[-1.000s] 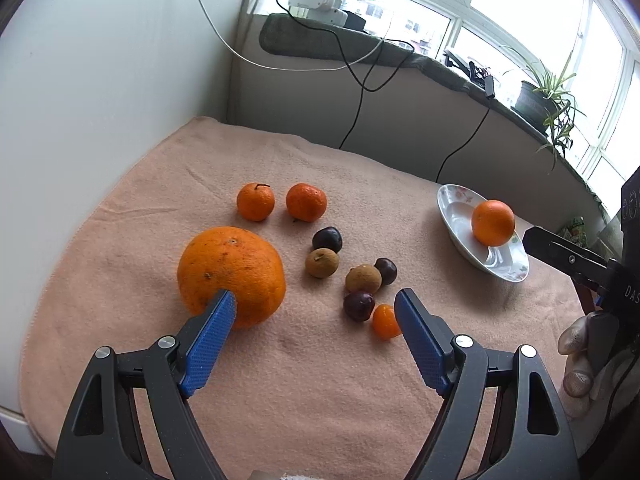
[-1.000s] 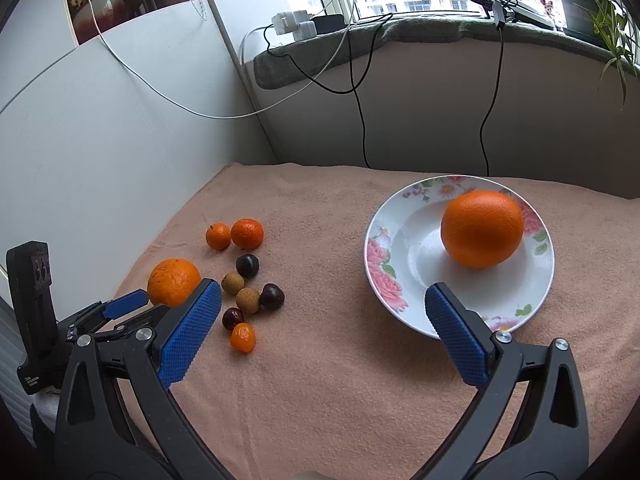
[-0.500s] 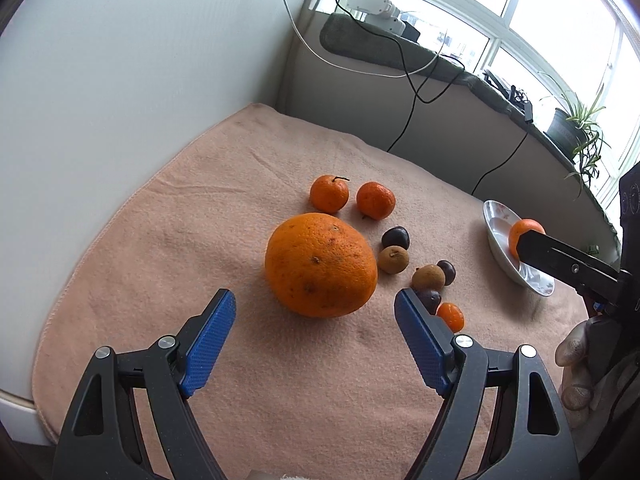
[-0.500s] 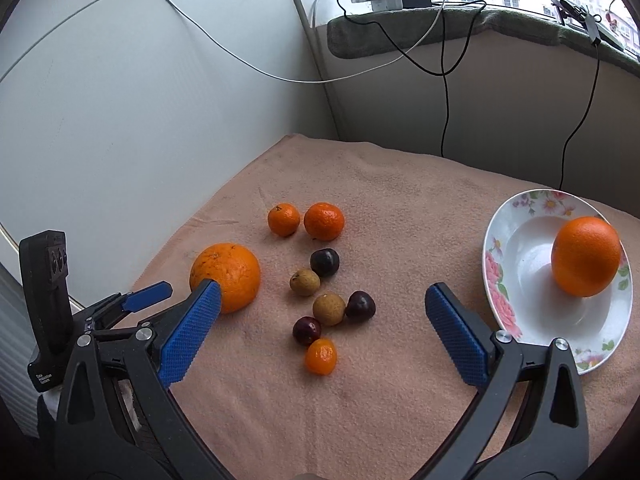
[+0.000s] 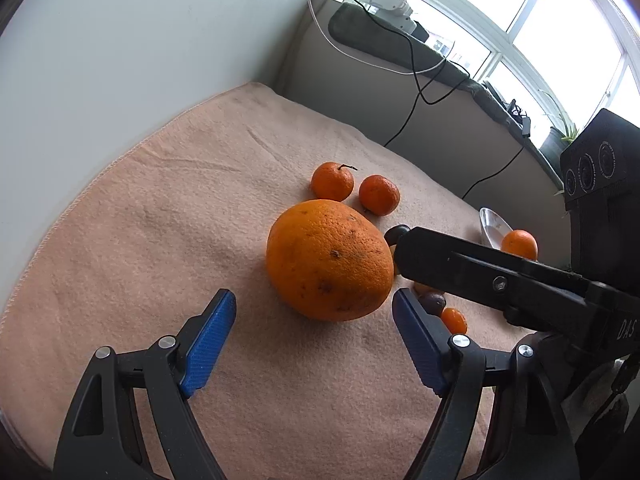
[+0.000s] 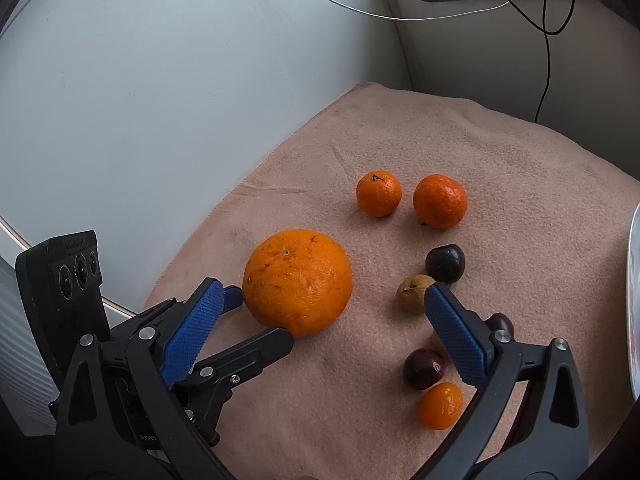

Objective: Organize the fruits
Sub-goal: 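Move the right tool to the second large orange and grasp it, then carry the second large orange onto the plate and release it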

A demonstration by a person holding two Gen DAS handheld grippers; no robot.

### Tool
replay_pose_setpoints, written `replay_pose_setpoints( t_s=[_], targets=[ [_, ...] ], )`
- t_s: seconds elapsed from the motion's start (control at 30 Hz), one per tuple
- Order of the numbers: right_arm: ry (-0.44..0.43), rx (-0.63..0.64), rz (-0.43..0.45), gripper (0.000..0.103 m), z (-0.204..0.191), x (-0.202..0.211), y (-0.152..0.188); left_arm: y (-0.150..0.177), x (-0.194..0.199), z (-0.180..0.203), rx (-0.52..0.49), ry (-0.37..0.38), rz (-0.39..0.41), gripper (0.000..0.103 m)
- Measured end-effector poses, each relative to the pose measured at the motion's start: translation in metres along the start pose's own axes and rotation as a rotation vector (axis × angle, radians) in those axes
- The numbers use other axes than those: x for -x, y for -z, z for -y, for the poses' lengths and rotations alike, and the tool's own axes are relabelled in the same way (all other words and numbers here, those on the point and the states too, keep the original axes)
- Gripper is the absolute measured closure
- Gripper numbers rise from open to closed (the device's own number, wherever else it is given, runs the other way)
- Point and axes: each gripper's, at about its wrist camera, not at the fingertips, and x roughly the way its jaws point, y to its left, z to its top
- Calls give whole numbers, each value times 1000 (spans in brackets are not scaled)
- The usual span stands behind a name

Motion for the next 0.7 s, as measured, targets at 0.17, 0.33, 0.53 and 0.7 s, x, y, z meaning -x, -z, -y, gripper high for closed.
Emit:
replay_pose_setpoints(
  t_s=[0.17,0.33,0.53,0.7],
  targets=[
    [-17,28,-47,11,-6,-18,-3,-1,-6,-3,10,32,-2,30],
    [-34,51,-75,17,-11,-31,-7,-3,-7,-6,18,54,-4,30],
    [-29,70,-115,18,-13,-50,-4,-4,-11,-6,18,71,-19,31],
    [-31,54,-123,26,-4,-52,-2,-7,-15,-7,23,93,-28,35]
  ],
)
